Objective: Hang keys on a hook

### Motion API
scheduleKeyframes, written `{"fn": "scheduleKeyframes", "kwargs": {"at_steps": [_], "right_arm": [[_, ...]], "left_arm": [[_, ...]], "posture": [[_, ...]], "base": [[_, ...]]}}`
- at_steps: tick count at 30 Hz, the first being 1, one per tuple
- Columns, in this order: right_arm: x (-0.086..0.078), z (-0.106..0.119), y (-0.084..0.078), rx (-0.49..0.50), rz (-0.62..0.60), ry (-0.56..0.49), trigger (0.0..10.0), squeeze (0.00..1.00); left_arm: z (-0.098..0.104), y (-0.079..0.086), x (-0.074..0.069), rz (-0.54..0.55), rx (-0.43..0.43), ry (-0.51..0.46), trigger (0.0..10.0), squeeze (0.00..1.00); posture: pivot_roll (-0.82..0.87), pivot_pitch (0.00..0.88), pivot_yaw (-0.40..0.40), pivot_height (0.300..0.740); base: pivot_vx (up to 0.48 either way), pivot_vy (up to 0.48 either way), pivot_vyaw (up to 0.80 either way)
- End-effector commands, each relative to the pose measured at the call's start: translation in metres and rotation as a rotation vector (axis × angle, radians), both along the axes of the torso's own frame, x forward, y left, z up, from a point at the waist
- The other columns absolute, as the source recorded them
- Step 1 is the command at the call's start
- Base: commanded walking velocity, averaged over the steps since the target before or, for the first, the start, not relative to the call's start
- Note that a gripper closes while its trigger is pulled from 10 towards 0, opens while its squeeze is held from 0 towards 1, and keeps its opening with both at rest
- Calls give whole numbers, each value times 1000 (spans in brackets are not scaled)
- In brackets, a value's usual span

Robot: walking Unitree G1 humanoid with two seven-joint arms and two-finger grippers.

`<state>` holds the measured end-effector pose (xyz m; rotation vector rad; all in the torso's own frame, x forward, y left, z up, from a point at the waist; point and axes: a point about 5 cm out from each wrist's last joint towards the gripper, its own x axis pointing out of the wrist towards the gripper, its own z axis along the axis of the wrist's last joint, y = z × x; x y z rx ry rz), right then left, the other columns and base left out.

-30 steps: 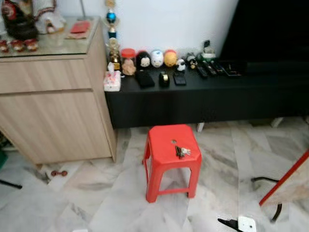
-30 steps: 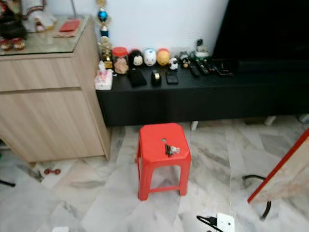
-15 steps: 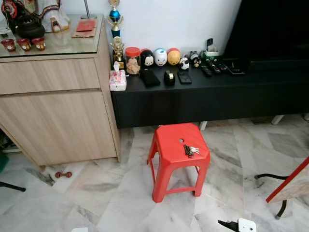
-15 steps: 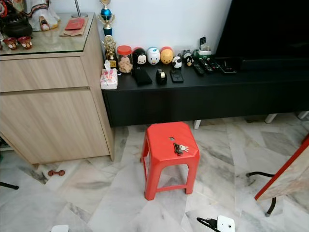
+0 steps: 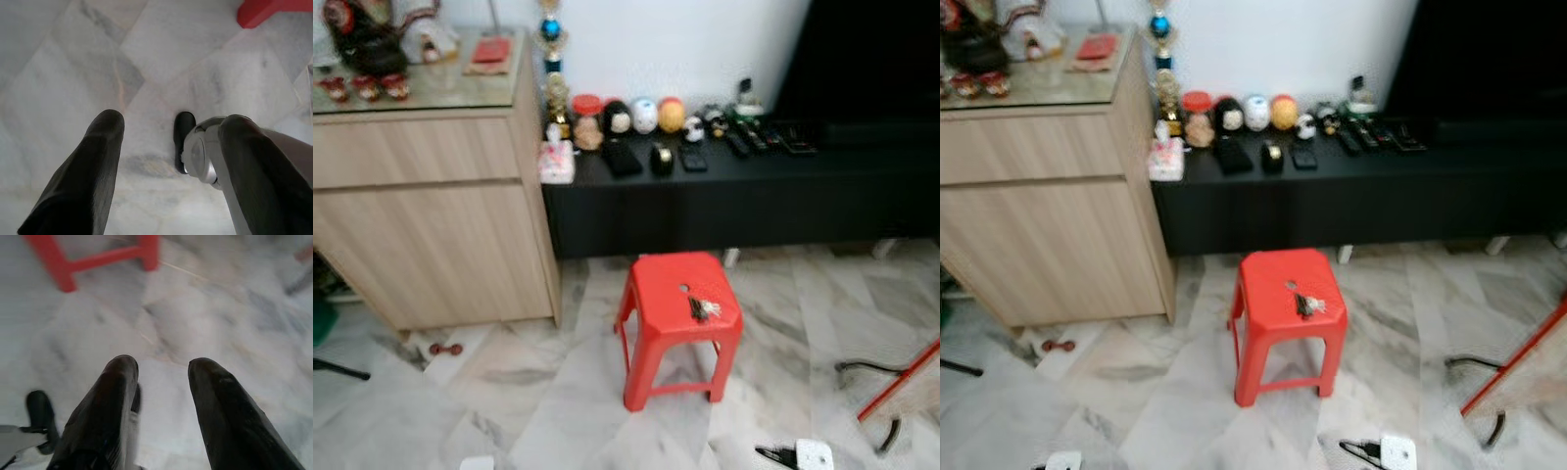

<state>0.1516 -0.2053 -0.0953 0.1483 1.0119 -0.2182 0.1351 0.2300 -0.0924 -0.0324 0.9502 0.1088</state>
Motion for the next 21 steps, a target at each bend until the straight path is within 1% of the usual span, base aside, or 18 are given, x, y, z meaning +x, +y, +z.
{"fn": "scheduleKeyframes", "kwargs": {"at_steps": [1,6,8,12,13,18,21], "right_arm": [[6,3,-1,4,-23,-25,10000,0],[5,2,-1,-1,-10,-20,10000,0],[5,3,-4,-14,7,-27,10000,0],[7,4,-6,-10,-1,-42,10000,0],[7,4,-6,-3,-21,-40,10000,0],[7,5,-7,-8,-21,-47,10000,0],[10,6,-9,-4,-48,-67,10000,0]], "left_arm": [[-2,0,-5,7,-9,10,10000,0],[-2,0,-5,6,-9,10,10000,0],[-2,0,-5,6,-9,10,10000,0],[-2,0,-5,3,-9,12,10000,0],[-2,0,-5,2,-9,12,10000,0],[-2,0,-5,0,-10,12,10000,0],[-2,-1,-6,-1,-10,13,10000,0]], "posture": [[143,0,-40,740],[143,0,-41,740],[142,0,-40,740],[141,0,-39,740],[142,0,-39,740],[142,0,-39,740],[140,0,-38,740]], "base": [[300,0,0],[305,0,0],[304,0,0],[307,0,794],[304,0,0],[307,0,0],[299,0,0]]}}
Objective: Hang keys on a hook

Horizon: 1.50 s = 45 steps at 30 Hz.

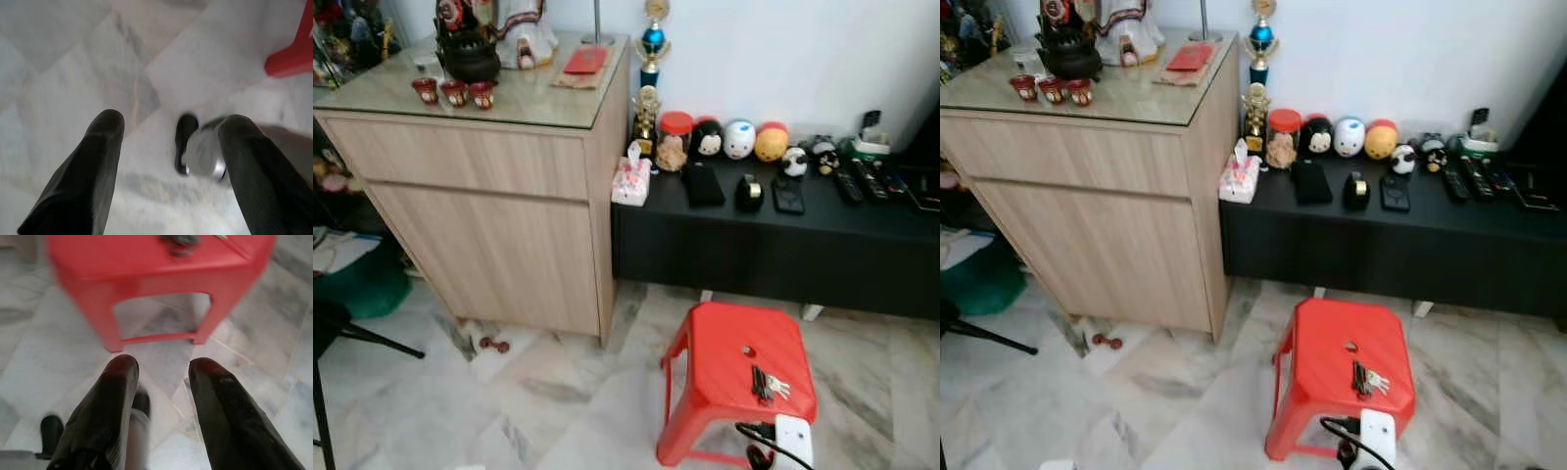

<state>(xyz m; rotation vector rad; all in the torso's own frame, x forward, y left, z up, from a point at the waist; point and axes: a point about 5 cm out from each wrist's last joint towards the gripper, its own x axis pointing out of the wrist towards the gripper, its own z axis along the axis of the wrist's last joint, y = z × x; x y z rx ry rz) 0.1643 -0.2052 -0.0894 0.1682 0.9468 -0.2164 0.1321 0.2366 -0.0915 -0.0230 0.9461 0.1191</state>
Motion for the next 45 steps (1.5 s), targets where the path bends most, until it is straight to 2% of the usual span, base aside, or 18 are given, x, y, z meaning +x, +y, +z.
{"fn": "scheduleKeyframes", "kwargs": {"at_steps": [1,13,31,36,45], "right_arm": [[-1,1,-8,-8,-46,-6,10000,0],[5,3,-6,4,-76,-34,10000,0],[4,3,-7,3,-81,-24,10000,0],[6,4,-6,6,-72,-31,10000,0],[8,5,-6,4,-85,-49,10000,0]], "left_arm": [[-3,-7,-3,-9,-20,18,10000,0],[-3,-7,-2,-13,-13,19,10000,0],[-3,-8,-1,-14,-11,19,10000,0],[-3,-7,-1,-11,-12,17,10000,0],[-3,-8,-2,-11,-12,17,10000,0]], "posture": [[140,0,-39,740],[140,0,-43,740],[146,0,-46,740],[145,0,-45,740],[148,0,-45,740]], "base": [[0,0,0],[0,0,0],[0,0,0],[0,0,-761],[53,0,0]]}}
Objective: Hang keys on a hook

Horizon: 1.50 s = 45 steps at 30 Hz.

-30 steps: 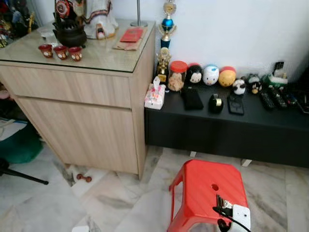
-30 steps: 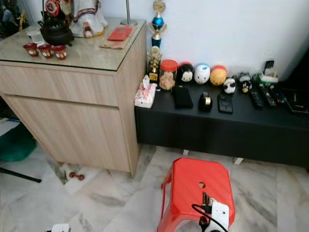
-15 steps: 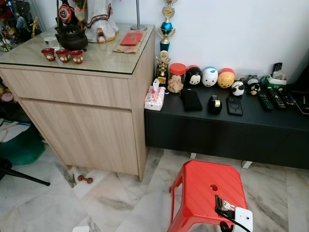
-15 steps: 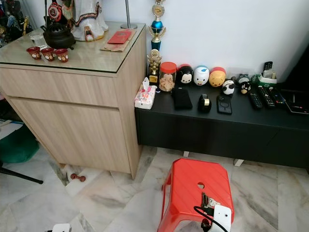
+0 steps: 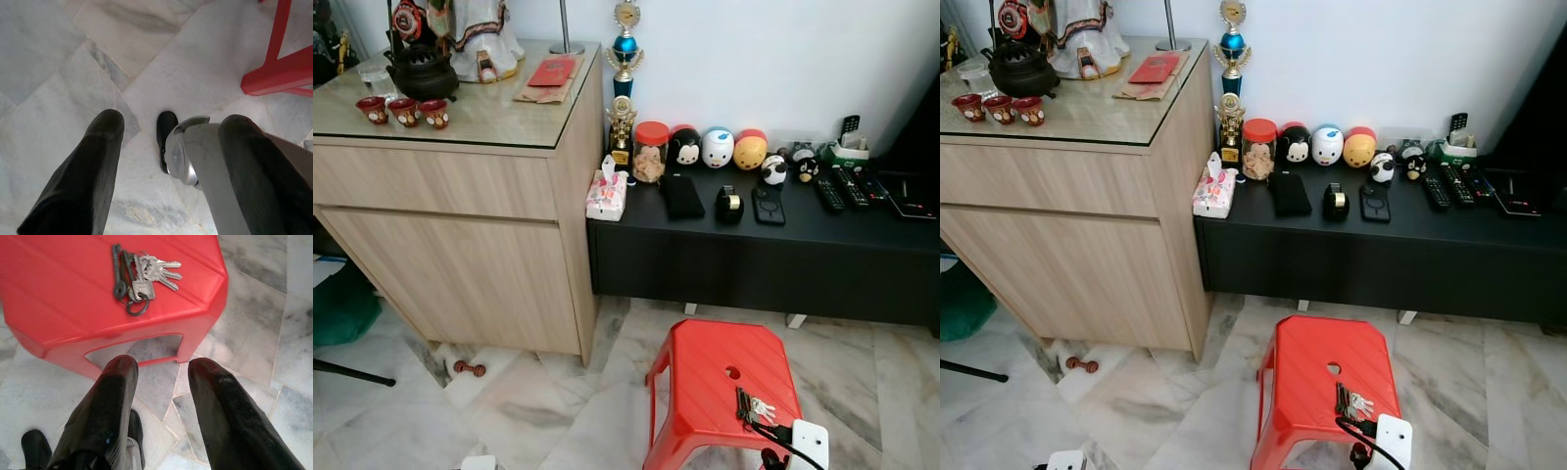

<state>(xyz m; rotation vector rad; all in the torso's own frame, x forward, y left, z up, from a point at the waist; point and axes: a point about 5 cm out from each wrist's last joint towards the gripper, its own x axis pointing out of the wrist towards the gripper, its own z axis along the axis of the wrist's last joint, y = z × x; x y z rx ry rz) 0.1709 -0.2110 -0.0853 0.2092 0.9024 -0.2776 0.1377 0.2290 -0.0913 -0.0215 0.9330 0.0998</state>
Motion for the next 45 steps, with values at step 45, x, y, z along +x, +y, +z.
{"fn": "scheduleKeyframes", "kwargs": {"at_steps": [45], "right_arm": [[14,11,0,8,41,-161,10000,0]], "left_arm": [[-3,0,-9,16,-13,30,10000,0]], "posture": [[138,0,-47,740]], "base": [[168,0,-79]]}}
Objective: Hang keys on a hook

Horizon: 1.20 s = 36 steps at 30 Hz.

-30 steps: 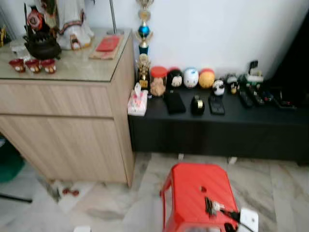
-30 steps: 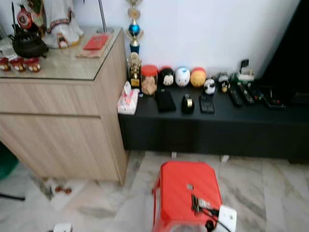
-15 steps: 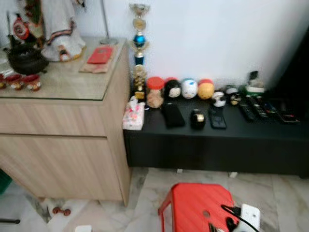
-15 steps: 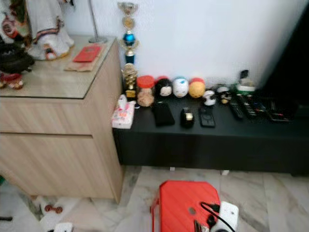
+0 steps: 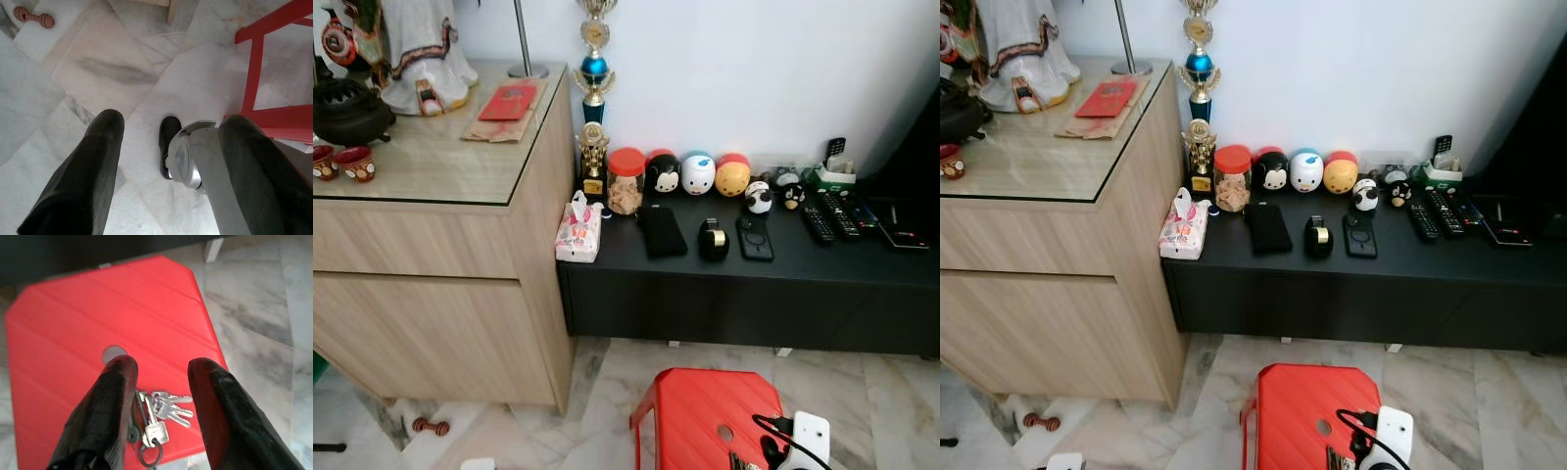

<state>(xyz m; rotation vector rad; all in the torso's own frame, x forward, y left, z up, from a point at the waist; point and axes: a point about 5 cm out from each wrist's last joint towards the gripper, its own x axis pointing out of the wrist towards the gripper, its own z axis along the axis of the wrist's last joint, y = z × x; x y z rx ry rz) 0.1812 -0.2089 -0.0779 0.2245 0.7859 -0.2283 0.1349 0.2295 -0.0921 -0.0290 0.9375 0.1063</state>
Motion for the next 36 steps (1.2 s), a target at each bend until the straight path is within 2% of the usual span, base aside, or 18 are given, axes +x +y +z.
{"fn": "scheduleKeyframes", "kwargs": {"at_steps": [1,7,15,17,24,33,36], "right_arm": [[5,5,-3,-4,14,-64,10000,0],[9,12,-3,-13,44,-169,10000,0],[12,15,0,-8,54,-201,10000,0],[21,19,6,-5,75,-240,10000,0],[32,26,9,-9,83,-281,10000,0],[40,33,13,-18,95,-329,10000,0],[41,34,14,-17,93,-337,10000,0]], "left_arm": [[-3,0,-6,5,-8,26,10000,0],[-2,0,-6,-7,-6,28,10000,0],[-3,-1,-6,-9,-5,29,10000,0],[-3,-1,-6,-10,-6,31,10000,0],[-3,-1,-7,-12,-3,35,10000,0],[-4,-1,-8,-22,4,45,10000,0],[-4,-1,-8,-20,5,45,10000,0]], "posture": [[133,0,-46,740],[125,0,-46,740],[124,0,-47,740],[126,0,-50,740],[129,0,-53,740],[129,0,-50,740],[130,0,-50,740]], "base": [[0,0,0],[0,0,0],[0,0,0],[0,0,0],[-35,0,0],[-27,0,0],[-380,0,0]]}}
